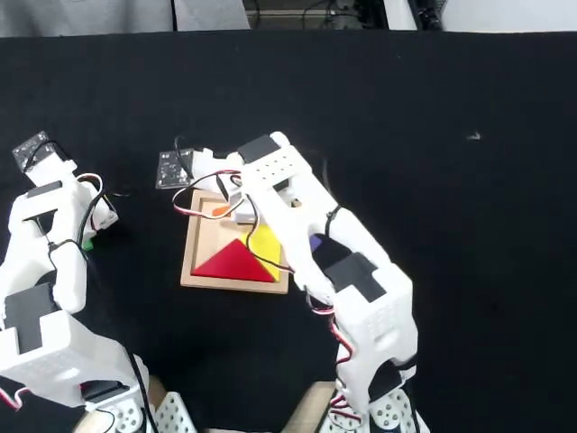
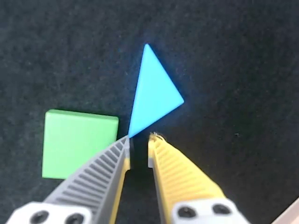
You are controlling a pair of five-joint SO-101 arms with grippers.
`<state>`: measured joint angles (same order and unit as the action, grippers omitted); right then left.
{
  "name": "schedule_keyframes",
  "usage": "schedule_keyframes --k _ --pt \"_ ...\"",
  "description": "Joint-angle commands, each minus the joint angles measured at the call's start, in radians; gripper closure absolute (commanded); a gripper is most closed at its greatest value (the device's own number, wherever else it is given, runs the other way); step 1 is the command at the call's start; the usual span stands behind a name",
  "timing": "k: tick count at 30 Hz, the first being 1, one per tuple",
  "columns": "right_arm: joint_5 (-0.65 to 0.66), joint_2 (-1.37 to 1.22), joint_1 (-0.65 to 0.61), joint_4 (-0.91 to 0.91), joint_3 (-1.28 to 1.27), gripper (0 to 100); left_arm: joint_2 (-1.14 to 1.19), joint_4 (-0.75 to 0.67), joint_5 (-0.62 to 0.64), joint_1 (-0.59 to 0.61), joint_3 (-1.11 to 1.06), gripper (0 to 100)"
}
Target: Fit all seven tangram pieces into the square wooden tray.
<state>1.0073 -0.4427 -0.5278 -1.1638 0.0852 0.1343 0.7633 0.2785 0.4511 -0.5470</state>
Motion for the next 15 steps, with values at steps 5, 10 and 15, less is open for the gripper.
schedule_keyframes --k 5,10,15 --pt "-0.011 -0.001 -0.021 0.021 0.047 98.7 -0.057 0.0 -0.009 -0.008 0.01 92" --pt "-0.011 -0.051 -0.041 0.023 0.058 98.7 -0.057 -0.002 -0.009 -0.008 0.012 92" --pt "-0.012 -0.071 -0.037 0.015 0.094 98.7 -0.057 -0.025 -0.009 -0.012 0.002 92"
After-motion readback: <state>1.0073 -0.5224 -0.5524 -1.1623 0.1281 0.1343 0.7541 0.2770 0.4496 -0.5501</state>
